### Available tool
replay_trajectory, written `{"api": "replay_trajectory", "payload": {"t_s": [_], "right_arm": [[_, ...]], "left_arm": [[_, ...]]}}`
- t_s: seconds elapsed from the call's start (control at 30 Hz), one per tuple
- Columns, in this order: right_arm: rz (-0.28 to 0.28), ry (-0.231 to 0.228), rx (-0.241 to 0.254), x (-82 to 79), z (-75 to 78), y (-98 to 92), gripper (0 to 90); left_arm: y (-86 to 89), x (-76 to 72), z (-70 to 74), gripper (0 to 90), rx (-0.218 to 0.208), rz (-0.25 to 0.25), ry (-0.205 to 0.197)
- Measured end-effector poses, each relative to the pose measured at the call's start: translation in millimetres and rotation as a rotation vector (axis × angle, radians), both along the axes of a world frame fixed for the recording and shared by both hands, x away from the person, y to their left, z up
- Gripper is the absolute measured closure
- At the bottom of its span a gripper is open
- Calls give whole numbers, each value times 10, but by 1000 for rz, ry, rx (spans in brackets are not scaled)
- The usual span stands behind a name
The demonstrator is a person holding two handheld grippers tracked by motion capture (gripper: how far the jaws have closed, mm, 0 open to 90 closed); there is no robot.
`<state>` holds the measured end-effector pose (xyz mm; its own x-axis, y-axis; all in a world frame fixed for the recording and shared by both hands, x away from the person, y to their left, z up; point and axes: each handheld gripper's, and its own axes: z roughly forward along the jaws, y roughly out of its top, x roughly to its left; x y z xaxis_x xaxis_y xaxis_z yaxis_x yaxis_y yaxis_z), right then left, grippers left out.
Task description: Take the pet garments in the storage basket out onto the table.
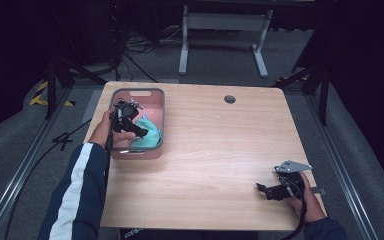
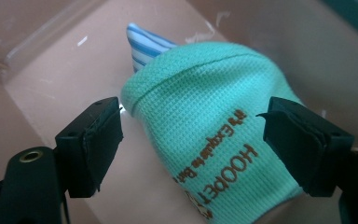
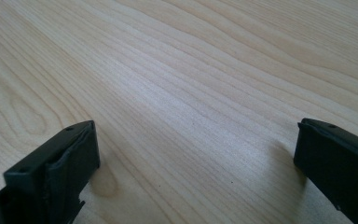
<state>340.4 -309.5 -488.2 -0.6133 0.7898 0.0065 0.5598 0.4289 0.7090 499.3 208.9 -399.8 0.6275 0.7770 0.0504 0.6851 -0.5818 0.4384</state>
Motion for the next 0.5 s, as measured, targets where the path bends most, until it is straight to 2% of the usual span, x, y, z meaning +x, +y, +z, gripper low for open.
{"api": "replay_trajectory", "payload": {"t_s": [0.03,0.07,0.13,0.2,0.23,0.3,0.33,0.4,0.5], "right_arm": [[0,0,0,0,0,0,3],[0,0,0,0,0,0,3],[0,0,0,0,0,0,3],[0,0,0,0,0,0,3],[0,0,0,0,0,0,3],[0,0,0,0,0,0,3],[0,0,0,0,0,0,3],[0,0,0,0,0,0,3],[0,0,0,0,0,0,3]], "left_arm": [[-21,35,-38,198,14,10,22],[-21,35,-38,198,14,10,22],[-40,95,-100,196,43,15,70],[-60,165,-137,179,61,24,98],[-60,165,-137,166,61,24,98],[-96,234,-147,162,111,13,128],[-114,256,-144,162,109,19,142],[-160,294,-164,163,106,0,140],[-186,348,-240,153,139,6,169]]}}
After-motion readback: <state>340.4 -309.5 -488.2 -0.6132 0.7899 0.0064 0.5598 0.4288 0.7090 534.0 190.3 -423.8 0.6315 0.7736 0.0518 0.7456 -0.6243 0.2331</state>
